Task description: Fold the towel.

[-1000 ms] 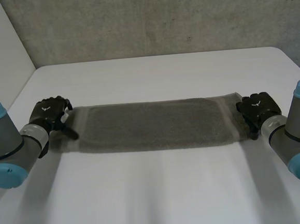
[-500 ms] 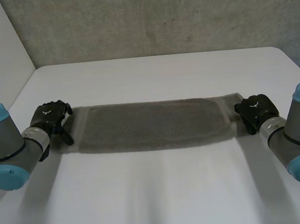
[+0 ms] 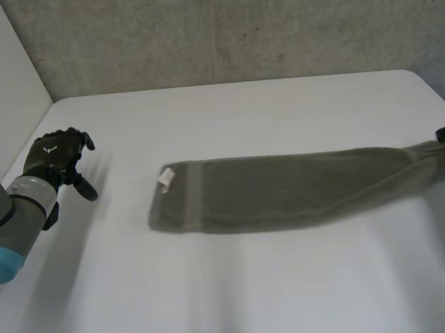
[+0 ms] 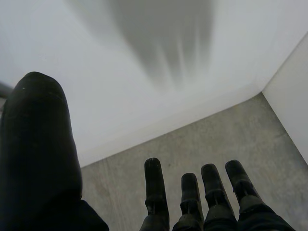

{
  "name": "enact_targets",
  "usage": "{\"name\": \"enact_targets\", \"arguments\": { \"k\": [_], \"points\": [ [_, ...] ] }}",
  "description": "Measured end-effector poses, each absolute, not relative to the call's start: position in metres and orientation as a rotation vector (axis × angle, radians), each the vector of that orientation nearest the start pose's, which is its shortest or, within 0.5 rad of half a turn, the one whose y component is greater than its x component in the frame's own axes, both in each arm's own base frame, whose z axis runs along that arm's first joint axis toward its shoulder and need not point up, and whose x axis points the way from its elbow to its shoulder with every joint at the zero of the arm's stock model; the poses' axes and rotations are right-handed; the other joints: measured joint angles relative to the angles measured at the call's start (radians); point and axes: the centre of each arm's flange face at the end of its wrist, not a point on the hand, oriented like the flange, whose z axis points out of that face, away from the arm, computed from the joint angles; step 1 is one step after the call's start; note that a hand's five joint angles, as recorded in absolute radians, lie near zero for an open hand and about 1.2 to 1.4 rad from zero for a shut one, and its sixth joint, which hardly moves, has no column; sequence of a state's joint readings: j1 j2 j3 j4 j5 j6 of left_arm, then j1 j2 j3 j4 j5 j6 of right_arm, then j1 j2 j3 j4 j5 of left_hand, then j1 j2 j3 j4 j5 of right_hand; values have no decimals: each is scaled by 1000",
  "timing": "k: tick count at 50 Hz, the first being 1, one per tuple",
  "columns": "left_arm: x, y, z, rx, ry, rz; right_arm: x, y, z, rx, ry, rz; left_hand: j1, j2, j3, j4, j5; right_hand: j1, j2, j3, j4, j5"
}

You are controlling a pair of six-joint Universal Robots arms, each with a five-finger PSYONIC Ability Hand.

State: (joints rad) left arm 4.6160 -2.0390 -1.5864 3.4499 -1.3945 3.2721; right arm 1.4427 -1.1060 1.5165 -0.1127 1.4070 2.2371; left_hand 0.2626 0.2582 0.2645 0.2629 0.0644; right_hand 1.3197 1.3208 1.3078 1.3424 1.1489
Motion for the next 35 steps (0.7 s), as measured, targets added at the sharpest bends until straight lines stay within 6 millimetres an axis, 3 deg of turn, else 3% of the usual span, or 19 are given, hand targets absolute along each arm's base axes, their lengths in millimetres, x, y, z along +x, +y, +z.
{"name": "enact_targets", "arguments": {
  "k": [2, 4, 7, 8, 9, 11, 12, 15, 17, 19, 21, 22, 25, 28, 32, 35],
  "points": [
    [-183, -357, 174, 455, 2450, -2105, 100, -385, 189, -1335, 2678, -2068, 0, 0, 0, 0, 0, 1, 0, 1, 0, 0],
    [-183, -356, 177, 442, 2450, -2120, 116, -386, 204, -1360, 2619, -2107, 0, 0, 0, 0, 0, 1, 1, 9, 0, 0],
    [-184, -356, 180, 418, 2456, -2140, 156, -379, 224, -1377, 2493, -2155, 0, -1, 0, 0, 0, 1, 6, 19, 0, 0],
    [-184, -356, 181, 405, 2462, -2147, 183, -371, 233, -1387, 2406, -2173, 0, -1, 0, 0, 0, 1, 6, 22, 0, 0],
    [-184, -356, 181, 400, 2465, -2150, 196, -367, 237, -1392, 2367, -2177, 0, -1, 0, 0, 0, 1, 6, 24, 0, 0],
    [-184, -356, 182, 381, 2476, -2156, 256, -341, 248, -1420, 2185, -2182, 0, -1, 0, 0, 0, 1, 11, 32, 0, 1],
    [-184, -356, 182, 378, 2478, -2157, 267, -336, 249, -1427, 2152, -2180, 0, -1, 0, 0, 0, 1, 11, 32, 0, 2],
    [-183, -355, 181, 366, 2488, -2156, 342, -286, 248, -1488, 1928, -2132, 0, -1, 0, 0, 0, -4, 5, 27, -6, -5],
    [-183, -355, 180, 363, 2492, -2154, 374, -260, 239, -1534, 1843, -2086, 0, -1, 0, 0, 0, -59, -60, -41, -77, -60],
    [-183, -355, 180, 361, 2495, -2150, 405, -232, 221, -1591, 1769, -2026, 0, -1, 0, 0, 0, -372, -382, -355, -393, -366],
    [-183, -355, 179, 362, 2497, -2147, 420, -217, 206, -1630, 1748, -1985, 0, -1, 0, 0, 0, -664, -680, -622, -659, -666],
    [-183, -355, 179, 363, 2498, -2146, 425, -212, 197, -1647, 1752, -1966, 0, -1, 0, 0, 0, -857, -878, -833, -872, -875],
    [-183, -354, 178, 367, 2501, -2143, 426, -212, 181, -1663, 1807, -1938, 0, -1, 0, 0, 0, -1059, -1071, -1042, -1077, -1088],
    [-184, -354, 177, 378, 2505, -2141, 413, -225, 174, -1638, 1911, -1920, 0, -1, 0, 0, 0, -1084, -1076, -1060, -1083, -1089],
    [-187, -353, 174, 397, 2515, -2136, 375, -254, 175, -1532, 2093, -1878, 0, -1, 0, 0, 0, -1087, -1076, -1062, -1083, -1089],
    [-190, -351, 173, 410, 2522, -2133, 351, -264, 176, -1465, 2170, -1833, 0, -1, 0, 0, 0, -1088, -1076, -1062, -1083, -1089]
  ]
}}
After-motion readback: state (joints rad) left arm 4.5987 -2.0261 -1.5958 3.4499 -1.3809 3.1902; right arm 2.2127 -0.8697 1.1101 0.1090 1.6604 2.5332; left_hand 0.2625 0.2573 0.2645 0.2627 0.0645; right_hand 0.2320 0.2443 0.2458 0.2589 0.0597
